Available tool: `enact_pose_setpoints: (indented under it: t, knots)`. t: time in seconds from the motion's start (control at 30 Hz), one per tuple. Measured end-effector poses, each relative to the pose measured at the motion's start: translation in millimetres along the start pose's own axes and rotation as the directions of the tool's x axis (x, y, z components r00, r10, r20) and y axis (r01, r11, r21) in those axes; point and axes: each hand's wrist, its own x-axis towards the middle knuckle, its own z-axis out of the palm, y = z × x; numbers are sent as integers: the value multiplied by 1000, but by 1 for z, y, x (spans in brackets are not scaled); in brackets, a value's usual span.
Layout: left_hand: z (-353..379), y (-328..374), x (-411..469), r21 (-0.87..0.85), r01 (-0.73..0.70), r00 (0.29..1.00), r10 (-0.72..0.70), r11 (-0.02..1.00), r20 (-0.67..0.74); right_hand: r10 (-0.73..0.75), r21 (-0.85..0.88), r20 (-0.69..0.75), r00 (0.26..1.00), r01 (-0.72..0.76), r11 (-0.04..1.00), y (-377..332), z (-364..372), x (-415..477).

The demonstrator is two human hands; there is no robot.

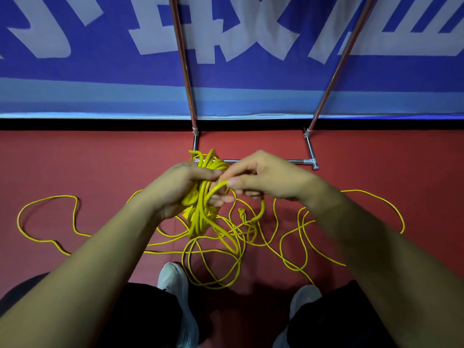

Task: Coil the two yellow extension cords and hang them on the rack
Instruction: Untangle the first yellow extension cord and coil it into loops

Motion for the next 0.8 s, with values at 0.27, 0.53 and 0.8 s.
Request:
enact_pose_setpoints:
  t: [0.27,0.53,0.8]
  knots:
    - [4,18,-9,-240,-40,998,52,970,47,12,42,-405,914,5,999,19,-19,4]
    - [-20,20,-14,-116,-32,997,39,993,67,62,-91,-337,939,-98,991,30,-25,-2]
    - [-8,10,-16,-98,40,998,-34,994,60,-128,-380,-245,961,27,925,-4,-6,6]
